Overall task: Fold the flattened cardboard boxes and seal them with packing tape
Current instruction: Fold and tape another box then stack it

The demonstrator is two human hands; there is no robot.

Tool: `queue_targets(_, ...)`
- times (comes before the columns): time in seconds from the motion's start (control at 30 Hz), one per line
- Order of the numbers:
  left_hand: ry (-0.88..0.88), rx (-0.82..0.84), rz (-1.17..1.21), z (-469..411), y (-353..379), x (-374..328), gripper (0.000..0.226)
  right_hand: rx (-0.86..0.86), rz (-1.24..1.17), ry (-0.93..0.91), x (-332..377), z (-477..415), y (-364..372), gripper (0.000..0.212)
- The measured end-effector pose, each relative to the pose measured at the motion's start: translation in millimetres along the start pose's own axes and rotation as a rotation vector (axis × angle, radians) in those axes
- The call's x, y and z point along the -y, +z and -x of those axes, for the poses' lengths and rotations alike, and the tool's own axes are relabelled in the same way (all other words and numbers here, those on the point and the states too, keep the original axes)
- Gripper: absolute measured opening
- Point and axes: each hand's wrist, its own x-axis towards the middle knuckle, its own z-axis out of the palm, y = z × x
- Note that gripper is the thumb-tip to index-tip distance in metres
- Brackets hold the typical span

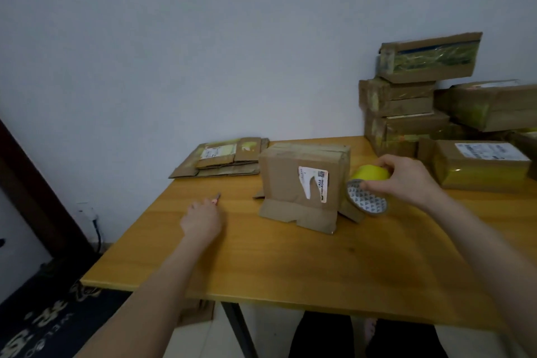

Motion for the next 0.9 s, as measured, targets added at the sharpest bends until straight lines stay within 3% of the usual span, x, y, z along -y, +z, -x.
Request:
queue_targets(0.23,0.047,0.047,-0.074,-15.8,13.5,11.9,0.025,-0.026,0.002,0.023,-8.7,6.3,-12.7,0.052)
queue_targets(0.37,0.075,-0.096,0.236,-2.3,-10.1,-8.0,0.023,-0.044,0.013,0.037,-16.2,8.5,-16.1,0.055)
queue_targets(0.43,0.229,-0.277,0.421,14.5,-43.5,-39.3,0.019,-0.05,0.003,0.047,-19.4,8.5,-16.9,0.056)
queue_targets(0.5,0.498,-0.407,0.484,39.3,-78.8,-81.1,0.019,-0.044,-0.008,0.055,-21.9,8.7,-17.8,0.056)
queue_targets(0.57,0.714,-0.413,0.44,63.9,-100.8,-125.4,0.026,-0.038,-0.023,0.055,-24.4,9.2,-19.7,0.057)
queue_targets(0.67,0.826,-0.387,0.23,81.6,-103.1,-179.5,0.038,-0.037,-0.045,0.051,-28.8,9.2,-22.9,0.055)
queue_targets(0.77,0.801,-0.376,-0.013,81.3,-94.0,-205.4,0.038,-0.04,-0.055,0.059,-33.5,7.8,-26.8,0.051)
queue_targets(0.9,0.742,-0.252,-0.043,81.0,-86.6,-207.8,0.044,-0.044,-0.026,0.072,-37.6,6.6,-30.4,0.049)
